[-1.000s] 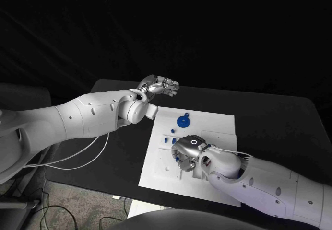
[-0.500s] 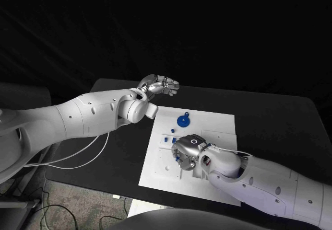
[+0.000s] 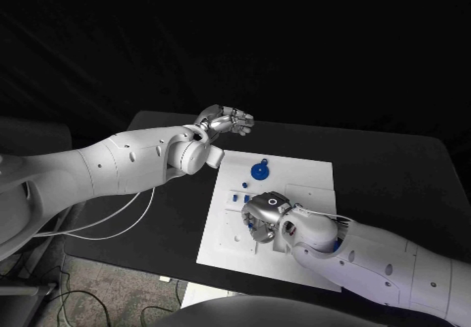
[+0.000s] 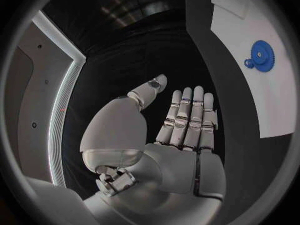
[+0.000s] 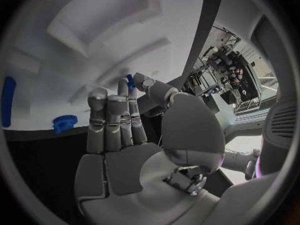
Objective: Assemble the parts on the task board
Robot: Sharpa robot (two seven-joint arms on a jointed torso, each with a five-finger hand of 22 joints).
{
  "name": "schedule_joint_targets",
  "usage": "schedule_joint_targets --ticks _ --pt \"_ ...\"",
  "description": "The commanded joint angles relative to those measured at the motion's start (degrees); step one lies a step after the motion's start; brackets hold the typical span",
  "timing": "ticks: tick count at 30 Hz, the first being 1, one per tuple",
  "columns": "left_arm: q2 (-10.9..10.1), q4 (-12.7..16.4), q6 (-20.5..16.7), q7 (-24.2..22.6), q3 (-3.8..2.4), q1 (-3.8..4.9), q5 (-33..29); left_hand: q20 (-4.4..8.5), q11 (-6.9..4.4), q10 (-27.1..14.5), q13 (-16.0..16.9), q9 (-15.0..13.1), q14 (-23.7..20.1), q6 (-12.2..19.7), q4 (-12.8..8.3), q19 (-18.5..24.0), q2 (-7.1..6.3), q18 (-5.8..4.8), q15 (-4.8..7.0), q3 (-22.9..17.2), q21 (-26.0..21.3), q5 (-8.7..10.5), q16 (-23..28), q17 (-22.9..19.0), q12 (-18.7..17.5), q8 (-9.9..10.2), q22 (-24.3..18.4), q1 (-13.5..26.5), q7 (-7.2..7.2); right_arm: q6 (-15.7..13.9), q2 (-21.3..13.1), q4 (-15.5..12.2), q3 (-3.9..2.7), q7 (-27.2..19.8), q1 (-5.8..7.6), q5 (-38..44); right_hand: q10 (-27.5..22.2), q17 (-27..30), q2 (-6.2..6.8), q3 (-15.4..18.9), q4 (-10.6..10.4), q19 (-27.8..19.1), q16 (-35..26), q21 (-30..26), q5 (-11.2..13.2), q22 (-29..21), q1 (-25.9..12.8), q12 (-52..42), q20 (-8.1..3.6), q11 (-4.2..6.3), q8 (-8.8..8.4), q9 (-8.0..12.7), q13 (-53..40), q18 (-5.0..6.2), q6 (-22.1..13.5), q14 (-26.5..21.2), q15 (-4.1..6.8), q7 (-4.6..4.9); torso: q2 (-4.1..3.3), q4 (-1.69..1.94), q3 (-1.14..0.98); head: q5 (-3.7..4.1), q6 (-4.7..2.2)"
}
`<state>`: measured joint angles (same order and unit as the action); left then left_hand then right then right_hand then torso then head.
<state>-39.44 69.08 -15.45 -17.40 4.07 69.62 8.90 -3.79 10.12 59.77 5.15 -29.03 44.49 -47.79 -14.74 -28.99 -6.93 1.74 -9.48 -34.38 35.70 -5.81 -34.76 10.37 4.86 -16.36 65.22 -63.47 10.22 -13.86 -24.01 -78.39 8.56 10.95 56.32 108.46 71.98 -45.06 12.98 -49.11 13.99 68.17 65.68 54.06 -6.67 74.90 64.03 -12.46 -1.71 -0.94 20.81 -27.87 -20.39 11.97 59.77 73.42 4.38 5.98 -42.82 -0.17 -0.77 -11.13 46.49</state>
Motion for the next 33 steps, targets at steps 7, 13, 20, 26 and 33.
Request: schedule_joint_targets --ticks 7,13,20,26,33 --pt "0.26 -0.06 0.46 -0.21 -0.05 0.12 -0.24 -0.2 0.1 -0.27 -0.13 0.1 0.15 0.37 0.09 0.12 -0.28 0.57 -0.29 0.44 -0.43 0.26 0.54 0.12 0.33 -0.2 0.11 0.08 0.0 -3.56 -0.44 0.2 0.22 -0.61 -0.23 -2.35 -2.96 0.29 2.24 4.95 0.57 -1.1 -0.43 -0.49 -2.57 1.03 -2.92 2.95 0.14 -2.63 -2.36 1.06 0.68 3.03 -3.98 -1.02 -1.47 1.9 0.0 -0.09 0.03 0.0 0.01" --pt "0.11 -0.11 0.41 -0.2 -0.05 0.12 -0.24 -0.21 0.11 -0.29 -0.15 0.11 0.13 0.4 0.11 0.13 -0.31 0.57 -0.31 0.46 -0.45 0.28 0.6 0.14 0.33 -0.2 0.11 0.09 0.0 -7.49 -1.18 -0.73 0.22 -1.36 -0.23 -4.28 -7.33 0.22 3.58 7.4 0.84 -1.35 -0.1 -0.65 -2.53 1.05 -2.67 5.76 0.07 -4.35 -4.52 2.03 2.15 3.03 -8.12 -1.31 -3.12 3.71 0.01 -0.03 -0.02 0.12 -0.14" --pt "-0.1 -0.34 0.45 -0.21 -0.05 0.11 -0.24 -0.22 0.12 -0.31 -0.17 0.11 0.12 0.41 0.13 0.13 -0.31 0.56 -0.32 0.46 -0.47 0.31 0.65 0.16 0.33 -0.21 0.12 0.09 0.01 -10.13 -4.68 -4.85 -0.27 -1.99 -0.16 -6.02 -9.11 0.27 3.95 10.64 1.68 -1.87 0.12 -0.98 -3.58 1.03 -3.26 7.03 0.12 -5.25 -5.13 2.43 3.4 3.03 -9.88 -1.88 -4.02 4.48 0.03 -0.13 -0.01 0.35 -0.55" --pt "-0.26 -0.45 0.54 -0.23 -0.04 0.11 -0.25 -0.22 0.12 -0.32 -0.18 0.12 0.12 0.41 0.15 0.13 -0.31 0.56 -0.32 0.47 -0.49 0.33 0.68 0.18 0.34 -0.22 0.13 0.09 0.01 -8.35 -9.12 -8.63 -3.03 -1.01 1.05 -5.59 -7.62 0.37 3.7 10.32 0.98 -1.47 0.38 -1.08 -3.6 0.9 -2.22 6.36 -0.02 -4.79 -4.38 2.22 3.54 3.03 -8.93 -1.65 -3.6 4.05 0.04 -0.12 -0.01 0.72 -1.03" --pt "-0.34 -0.86 0.51 -0.35 -0.04 0.11 -0.25 -0.22 0.11 -0.31 -0.19 0.12 0.12 0.4 0.15 0.13 -0.32 0.56 -0.32 0.47 -0.5 0.34 0.7 0.19 0.35 -0.23 0.13 0.09 0.01 -4.52 -14.1 -8.09 -4.09 -0.01 4.51 -4.75 -6.99 0.45 4.01 9.93 1.04 -1.55 0.39 -1.16 -3.46 0.95 -1.38 6.08 0.0 -4.56 -4.52 2.36 3.6 3.03 -9.32 -1.71 -3.36 4.15 0.09 -0.18 -0.04 1.28 -1.6"
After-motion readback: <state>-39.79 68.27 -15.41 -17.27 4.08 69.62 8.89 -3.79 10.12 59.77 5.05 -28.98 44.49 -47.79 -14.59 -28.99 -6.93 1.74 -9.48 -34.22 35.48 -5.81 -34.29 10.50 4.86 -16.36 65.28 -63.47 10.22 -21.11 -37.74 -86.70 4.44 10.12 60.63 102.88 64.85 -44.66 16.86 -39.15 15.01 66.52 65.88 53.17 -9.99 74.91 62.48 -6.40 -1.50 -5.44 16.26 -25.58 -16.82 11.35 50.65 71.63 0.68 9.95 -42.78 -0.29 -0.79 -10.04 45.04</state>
